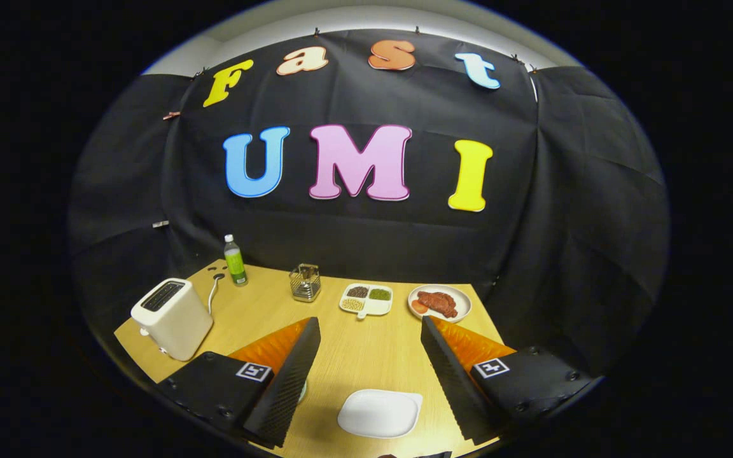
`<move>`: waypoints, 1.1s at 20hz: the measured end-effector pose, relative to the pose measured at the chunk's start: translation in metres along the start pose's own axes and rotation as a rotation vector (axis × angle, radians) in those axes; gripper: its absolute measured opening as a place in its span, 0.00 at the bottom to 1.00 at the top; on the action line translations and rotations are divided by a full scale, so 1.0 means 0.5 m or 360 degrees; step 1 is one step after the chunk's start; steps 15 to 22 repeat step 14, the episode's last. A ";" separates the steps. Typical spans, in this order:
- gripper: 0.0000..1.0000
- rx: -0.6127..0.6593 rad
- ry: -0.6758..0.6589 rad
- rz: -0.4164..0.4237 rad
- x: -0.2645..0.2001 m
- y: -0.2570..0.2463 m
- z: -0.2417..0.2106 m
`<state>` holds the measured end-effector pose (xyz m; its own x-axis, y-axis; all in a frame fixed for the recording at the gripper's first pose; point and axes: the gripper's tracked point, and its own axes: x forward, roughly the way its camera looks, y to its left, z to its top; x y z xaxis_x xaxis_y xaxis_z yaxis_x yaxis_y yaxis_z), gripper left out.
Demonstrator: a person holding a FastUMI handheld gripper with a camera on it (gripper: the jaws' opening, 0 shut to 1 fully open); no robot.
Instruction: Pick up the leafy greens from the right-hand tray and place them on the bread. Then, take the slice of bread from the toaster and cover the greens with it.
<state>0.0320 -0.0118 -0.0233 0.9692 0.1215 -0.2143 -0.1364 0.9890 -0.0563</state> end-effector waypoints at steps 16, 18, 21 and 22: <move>0.99 0.0090 -0.0209 -0.0271 -0.089 0.090 0.126; 0.99 0.0090 -0.0209 -0.0271 -0.089 0.090 0.126; 0.99 0.0090 -0.0209 -0.0271 -0.089 0.090 0.126; 0.99 0.0090 -0.0209 -0.0271 -0.089 0.090 0.126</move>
